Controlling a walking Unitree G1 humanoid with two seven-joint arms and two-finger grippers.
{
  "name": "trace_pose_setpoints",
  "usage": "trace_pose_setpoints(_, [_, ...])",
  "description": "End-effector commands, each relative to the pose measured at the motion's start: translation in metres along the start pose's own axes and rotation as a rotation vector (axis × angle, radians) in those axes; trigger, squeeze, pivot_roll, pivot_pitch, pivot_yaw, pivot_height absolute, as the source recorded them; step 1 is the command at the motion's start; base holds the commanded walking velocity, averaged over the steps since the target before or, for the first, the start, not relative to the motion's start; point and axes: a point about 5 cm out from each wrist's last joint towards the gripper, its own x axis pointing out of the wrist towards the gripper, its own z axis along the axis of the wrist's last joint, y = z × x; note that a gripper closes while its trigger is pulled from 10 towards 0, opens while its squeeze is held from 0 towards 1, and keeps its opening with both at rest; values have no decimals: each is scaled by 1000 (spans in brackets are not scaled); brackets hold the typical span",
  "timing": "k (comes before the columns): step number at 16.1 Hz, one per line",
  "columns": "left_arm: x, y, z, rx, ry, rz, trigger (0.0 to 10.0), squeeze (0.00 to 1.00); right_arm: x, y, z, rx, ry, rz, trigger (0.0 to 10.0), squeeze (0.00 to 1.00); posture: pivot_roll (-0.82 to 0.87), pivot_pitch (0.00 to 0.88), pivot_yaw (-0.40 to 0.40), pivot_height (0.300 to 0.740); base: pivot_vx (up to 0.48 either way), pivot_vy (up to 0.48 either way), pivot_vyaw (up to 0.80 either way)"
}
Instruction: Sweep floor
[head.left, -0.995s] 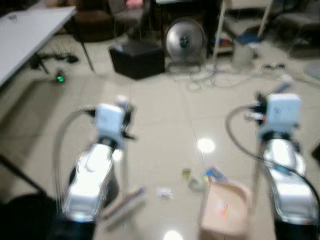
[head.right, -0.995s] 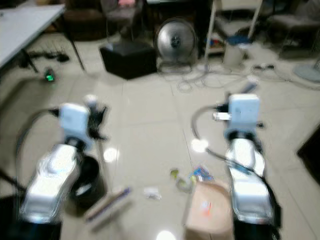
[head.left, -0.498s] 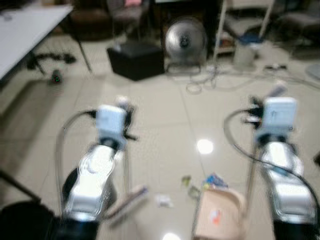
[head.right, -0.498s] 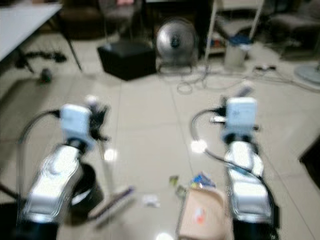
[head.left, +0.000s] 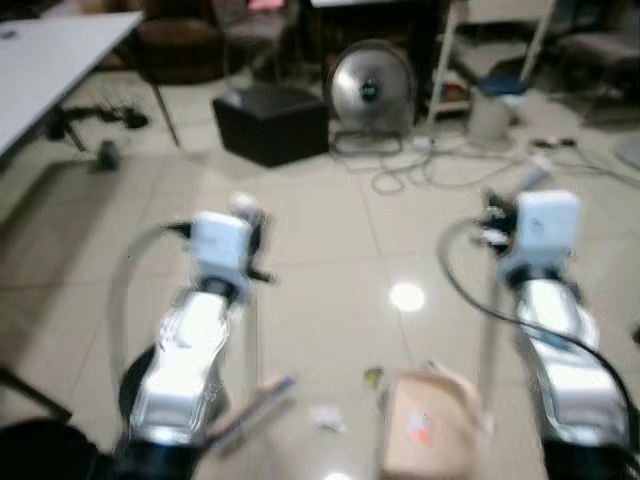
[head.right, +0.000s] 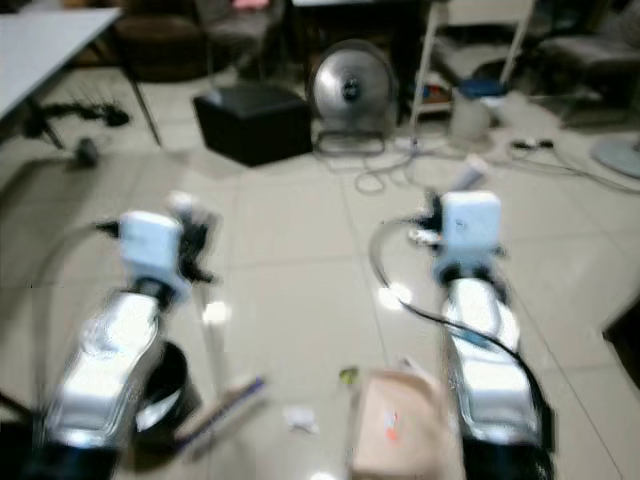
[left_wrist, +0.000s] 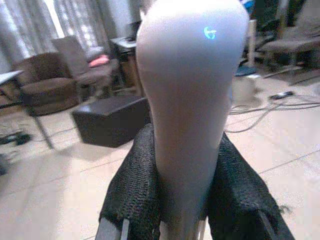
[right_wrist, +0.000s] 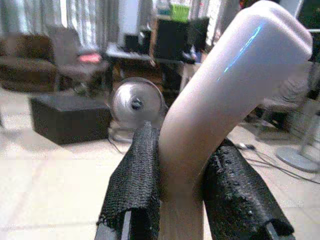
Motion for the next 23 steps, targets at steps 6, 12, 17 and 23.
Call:
trace_pose_setpoints(6, [-5,5,4,-6,-30,-2,10000,0,7,23,3,1,-90,125,10000,0,21,107,57,740,60,0,0])
trace_pose_setpoints(12, [5,8,-2,3,-43,33,10000,0,27,41,-5,-35,-170,171,10000,0,58,247,90,740,0,0,0])
trace_pose_setpoints(17, [20,11,3,-18,-116,52,10000,0,36,56,-5,-63,-228,216,10000,0,87,325,114,740,0,0,0])
trace_pose_setpoints(23, [48,1,16,-53,-202,116,10000,0,37,75,-10,-104,-301,254,10000,0,119,356,137,740,0,0,0])
